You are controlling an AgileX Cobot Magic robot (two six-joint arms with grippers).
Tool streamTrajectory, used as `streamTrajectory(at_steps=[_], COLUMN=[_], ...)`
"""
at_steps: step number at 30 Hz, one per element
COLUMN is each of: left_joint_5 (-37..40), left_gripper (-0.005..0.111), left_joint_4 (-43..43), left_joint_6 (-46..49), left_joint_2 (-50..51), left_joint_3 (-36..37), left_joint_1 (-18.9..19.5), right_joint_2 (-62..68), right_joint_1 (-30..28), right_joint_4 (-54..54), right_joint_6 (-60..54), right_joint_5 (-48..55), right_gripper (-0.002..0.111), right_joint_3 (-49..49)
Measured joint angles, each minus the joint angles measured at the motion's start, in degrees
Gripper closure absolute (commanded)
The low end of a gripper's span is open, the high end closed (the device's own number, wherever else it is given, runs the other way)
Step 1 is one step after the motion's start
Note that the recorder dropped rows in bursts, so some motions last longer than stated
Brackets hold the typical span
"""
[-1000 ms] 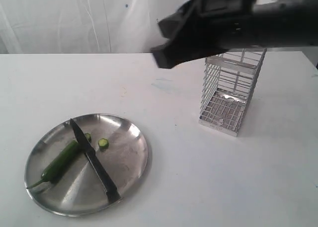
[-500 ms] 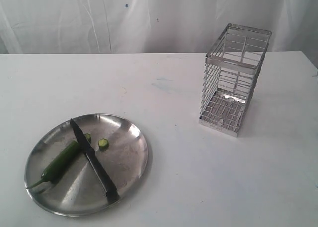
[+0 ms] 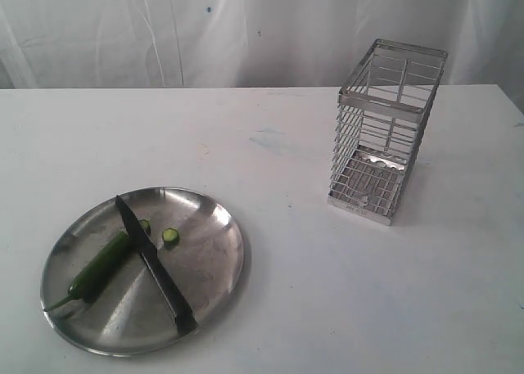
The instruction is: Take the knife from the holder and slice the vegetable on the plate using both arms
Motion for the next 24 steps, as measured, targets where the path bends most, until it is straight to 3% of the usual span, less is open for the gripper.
streamTrajectory(at_steps=[9, 24], left_joint_5=[0.0, 0.0], left_gripper=[0.107, 0.107], left_joint_4=[0.0, 0.0], left_joint_6=[0.0, 0.0], left_joint_2=[0.0, 0.0], left_joint_3=[0.0, 0.0], left_joint_1=[0.0, 0.0], right_joint_2=[-9.0, -9.1], right_joint_1=[-6.5, -6.8], right_joint_4=[-0.3, 2.7], right_joint_6=[0.0, 9.2], right_joint_5=[1.2, -0.9], right_gripper=[0.108, 0.108], right_joint_3=[5.3, 5.3])
